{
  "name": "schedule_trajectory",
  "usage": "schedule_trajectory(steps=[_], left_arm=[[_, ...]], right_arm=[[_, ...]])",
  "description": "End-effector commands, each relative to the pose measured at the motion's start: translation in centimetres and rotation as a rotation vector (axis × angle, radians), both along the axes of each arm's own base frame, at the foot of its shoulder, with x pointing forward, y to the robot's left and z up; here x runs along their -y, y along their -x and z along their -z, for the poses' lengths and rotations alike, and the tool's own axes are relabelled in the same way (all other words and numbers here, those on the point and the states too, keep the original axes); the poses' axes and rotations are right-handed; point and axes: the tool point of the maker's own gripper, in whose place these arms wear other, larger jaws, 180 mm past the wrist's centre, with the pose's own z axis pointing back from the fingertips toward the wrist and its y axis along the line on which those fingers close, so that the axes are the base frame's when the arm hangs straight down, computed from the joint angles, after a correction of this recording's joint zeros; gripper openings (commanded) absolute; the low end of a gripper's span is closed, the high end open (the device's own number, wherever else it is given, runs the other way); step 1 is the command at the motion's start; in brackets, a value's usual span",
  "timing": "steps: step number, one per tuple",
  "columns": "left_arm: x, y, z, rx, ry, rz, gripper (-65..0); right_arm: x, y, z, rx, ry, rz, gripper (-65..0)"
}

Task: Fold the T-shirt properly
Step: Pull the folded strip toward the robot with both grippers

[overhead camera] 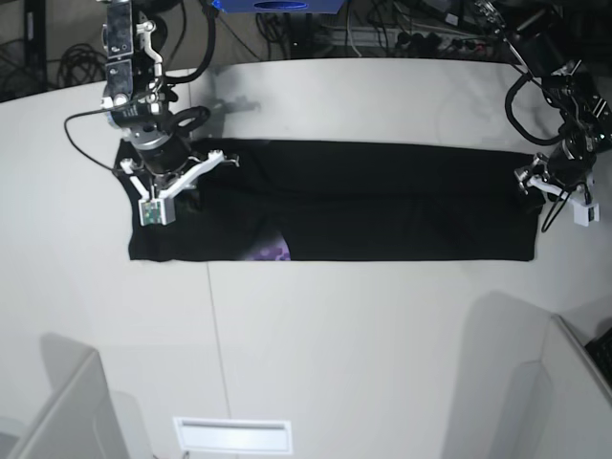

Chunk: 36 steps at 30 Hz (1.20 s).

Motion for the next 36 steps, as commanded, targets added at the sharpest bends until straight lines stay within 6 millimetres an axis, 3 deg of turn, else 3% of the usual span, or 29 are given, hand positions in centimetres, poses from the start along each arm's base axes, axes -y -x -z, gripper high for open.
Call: schedule_trajectory(steps=[1, 4, 6, 13, 18, 25, 28, 34, 36], left_arm=[[-0.5, -0.6, -0.8, 0.013, -0.016, 0.008, -12.7], [0.0, -0.1, 0.5, -0.02, 0.01, 0.009, -13.5], [0.0, 0.4, 1.2, -0.039, 0.026, 0.003, -20.2], [0.0, 1.4, 2.4, -0.07, 0.05, -0.015, -64.2], [-0.3, 1.1, 2.0, -0.059, 0.041, -0.014, -65.0], [-4.5, 1.4, -0.4, -0.015, -0.009, -0.093, -65.0], [-6.1, 1.1, -2.8, 0.017, -0.077, -0.087, -65.0], [-5.6, 1.3, -6.4, 0.07, -0.205, -0.022, -65.0], [-4.8, 1.8, -6.6, 0.074, -0.222, -0.004, -65.0]], right_arm=[[0.1, -0.7, -1.2, 0.049, -0.001, -0.001, -65.0], [0.1, -0.7, -1.2, 0.049, -0.001, -0.001, -65.0], [0.1, -0.7, -1.2, 0.049, -0.001, -0.001, -65.0], [0.1, -0.2, -0.9, 0.038, -0.001, -0.001, -65.0], [0.1, 0.3, -0.6, 0.029, -0.002, 0.001, -65.0], [0.3, 1.0, 0.0, 0.008, 0.0, 0.005, -65.0], [0.4, 1.3, 0.2, 0.0, 0.0, 0.007, -65.0], [0.3, 1.4, 0.2, -0.001, -0.002, 0.005, -65.0], [0.2, 1.4, 0.2, 0.0, -0.002, 0.004, -65.0]])
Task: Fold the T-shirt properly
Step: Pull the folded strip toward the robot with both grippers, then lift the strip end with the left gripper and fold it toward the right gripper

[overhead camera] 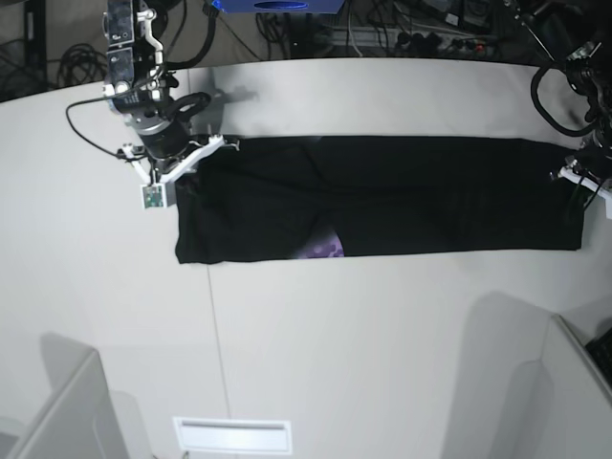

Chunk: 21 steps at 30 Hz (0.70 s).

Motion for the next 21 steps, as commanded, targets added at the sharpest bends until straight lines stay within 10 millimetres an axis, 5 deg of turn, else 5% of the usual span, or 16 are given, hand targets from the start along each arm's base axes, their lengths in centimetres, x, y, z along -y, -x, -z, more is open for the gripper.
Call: schedule_trajectory(steps=[1, 21], left_arm=[[-0.2, -0.6, -1.6, 0.046, -0.026, 0.01, -65.0], [11.6, -0.6, -1.9, 0.051, -0.052, 0.308, -65.0]], right_arm=[[0.0, -0.7, -1.3, 0.051, -0.002, -0.003, -65.0], [-0.7, -0.7, -1.3, 0.048, -0.032, 0.012, -65.0]])
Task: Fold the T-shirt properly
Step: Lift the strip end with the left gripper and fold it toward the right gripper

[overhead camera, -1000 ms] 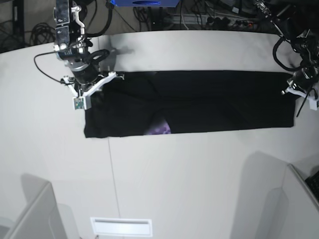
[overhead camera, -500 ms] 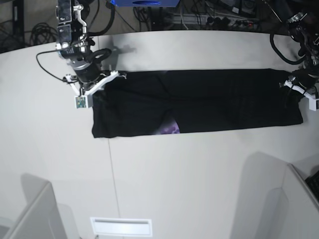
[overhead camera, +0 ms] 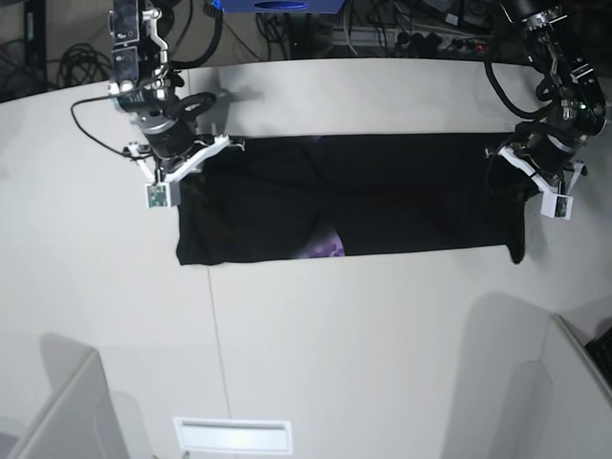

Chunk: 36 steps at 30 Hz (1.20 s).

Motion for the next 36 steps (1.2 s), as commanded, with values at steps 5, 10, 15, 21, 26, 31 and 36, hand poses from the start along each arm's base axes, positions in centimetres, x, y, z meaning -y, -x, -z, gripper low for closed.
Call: schedule_trajectory(steps=[5, 10, 15, 21, 26, 31, 36], left_arm=[[2.6, -1.2, -0.5, 0.03, 0.041, 0.01, -65.0], [6.2, -1.7, 0.3, 0.012, 0.093, 0.059, -65.0], [9.7, -2.3, 0.7, 0.004, 0.125, 0.14, -65.0], [11.8, -2.9, 0.8, -0.003, 0.153, 0.16, -65.0], [14.3, -3.4, 0.9, -0.011, 0.179, 0.195, -65.0], [17.0, -3.8, 0.9, -0.012, 0.215, 0.232, -65.0], [18.0, -3.9, 1.0, -0.021, 0.226, 0.236, -65.0]], right_arm=[[0.1, -0.7, -1.3, 0.051, -0.003, 0.002, -65.0], [0.1, -0.7, -1.3, 0.051, -0.003, 0.002, -65.0], [0.1, -0.8, -1.3, 0.052, -0.003, 0.002, -65.0], [0.1, -0.9, -1.4, 0.054, -0.003, 0.001, -65.0], [0.1, -1.0, -1.5, 0.057, -0.003, 0.001, -65.0], [0.1, -1.1, -1.5, 0.06, -0.003, 0.001, -65.0], [0.1, -1.3, -1.6, 0.063, -0.003, 0.001, -65.0]])
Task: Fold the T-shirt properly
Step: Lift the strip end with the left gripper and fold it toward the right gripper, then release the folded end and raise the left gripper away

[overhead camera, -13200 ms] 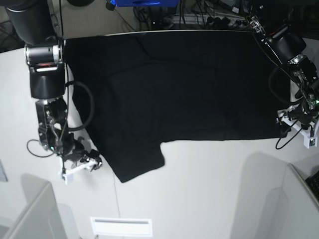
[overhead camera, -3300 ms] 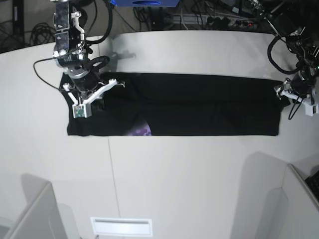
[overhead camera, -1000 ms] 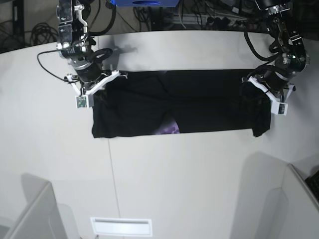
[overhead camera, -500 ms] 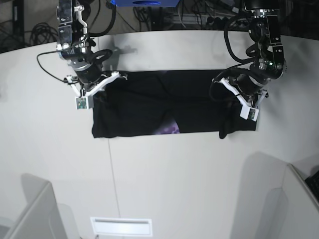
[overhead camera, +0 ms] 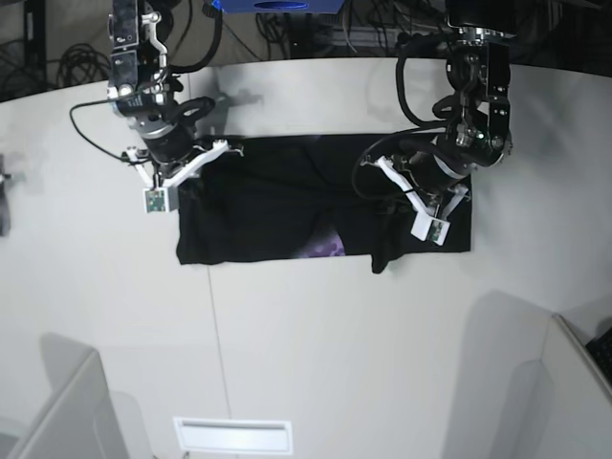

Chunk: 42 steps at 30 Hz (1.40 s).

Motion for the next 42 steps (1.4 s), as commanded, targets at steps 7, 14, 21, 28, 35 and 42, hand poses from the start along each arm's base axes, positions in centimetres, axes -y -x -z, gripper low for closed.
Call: schedule_trajectory(steps=[7, 14, 21, 28, 35, 42], left_arm=[[0.1, -0.9, -1.2, 0.046, 0.016, -0.002, -65.0], [0.0, -0.9, -1.2, 0.046, 0.014, -0.002, -65.0], [0.5, -0.8, -1.1, 0.044, 0.021, 0.008, -39.0], [6.0, 0.5, -0.8, 0.026, 0.051, 0.168, -22.4], [3.8, 1.1, -3.3, 0.092, 0.045, 0.105, -24.4], [-13.6, 2.1, -4.0, 0.106, -0.115, -0.357, -65.0]], right_arm=[[0.1, -0.9, -1.4, 0.054, -0.003, 0.001, -65.0], [0.1, -1.0, -1.5, 0.059, -0.003, 0.001, -65.0], [0.1, -1.0, -1.5, 0.059, -0.003, 0.001, -65.0], [0.1, -1.1, -1.6, 0.06, -0.003, 0.003, -65.0], [1.6, -2.3, -2.5, 0.09, -0.034, 0.063, -65.0], [4.9, -4.1, -3.6, 0.016, -0.354, 0.161, -21.2]])
